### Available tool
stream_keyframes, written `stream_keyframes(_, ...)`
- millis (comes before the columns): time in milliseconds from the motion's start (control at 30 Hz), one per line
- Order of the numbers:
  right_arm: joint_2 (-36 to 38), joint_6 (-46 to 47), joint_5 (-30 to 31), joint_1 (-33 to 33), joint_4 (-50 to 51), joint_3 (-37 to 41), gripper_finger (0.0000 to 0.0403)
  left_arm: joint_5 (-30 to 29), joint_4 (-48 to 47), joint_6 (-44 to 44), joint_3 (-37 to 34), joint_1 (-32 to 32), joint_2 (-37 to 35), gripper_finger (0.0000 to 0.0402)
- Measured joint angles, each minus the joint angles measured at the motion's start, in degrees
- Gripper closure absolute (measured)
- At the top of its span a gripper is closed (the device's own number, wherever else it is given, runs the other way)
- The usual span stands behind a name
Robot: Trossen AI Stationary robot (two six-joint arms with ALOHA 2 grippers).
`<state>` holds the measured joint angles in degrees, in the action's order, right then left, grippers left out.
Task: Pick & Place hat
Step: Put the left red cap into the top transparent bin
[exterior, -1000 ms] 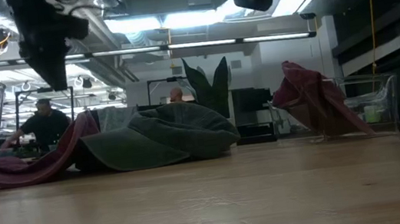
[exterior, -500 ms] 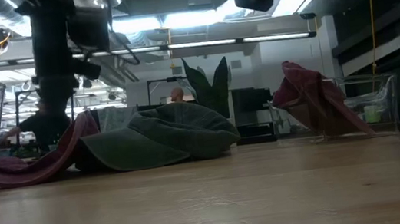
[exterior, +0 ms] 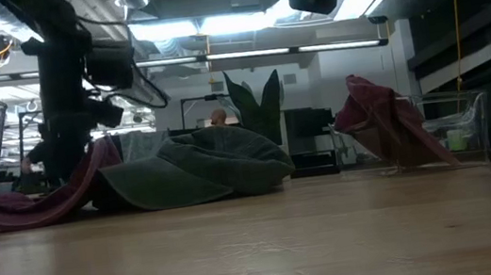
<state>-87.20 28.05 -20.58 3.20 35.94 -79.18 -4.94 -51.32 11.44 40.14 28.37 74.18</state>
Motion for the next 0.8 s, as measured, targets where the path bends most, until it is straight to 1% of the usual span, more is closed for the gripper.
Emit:
stream_keyframes(100,0.0,0.0,0.0,-0.3,0.0,0.0,0.0250,-1.0,0.5,0.6,-0.3,1.4,1.3,0.0141)
stream_keyframes(200,0.0,0.0,0.0,-0.5,0.0,0.0,0.0250,-1.4,0.7,0.7,-0.3,2.3,3.4,0.0128)
stream_keyframes(500,0.0,0.5,0.0,-0.5,0.0,0.0,0.0250,-0.9,4.7,-1.2,0.0,2.9,11.6,0.0129)
stream_keyframes(667,0.0,1.5,0.0,-0.5,0.0,0.0,0.0250,-0.6,5.3,-3.5,0.0,2.9,12.8,0.0147)
stream_keyframes(800,0.0,1.5,0.0,-0.5,0.0,0.0,0.0250,-0.1,5.7,-3.5,-0.1,2.8,12.5,0.0189)
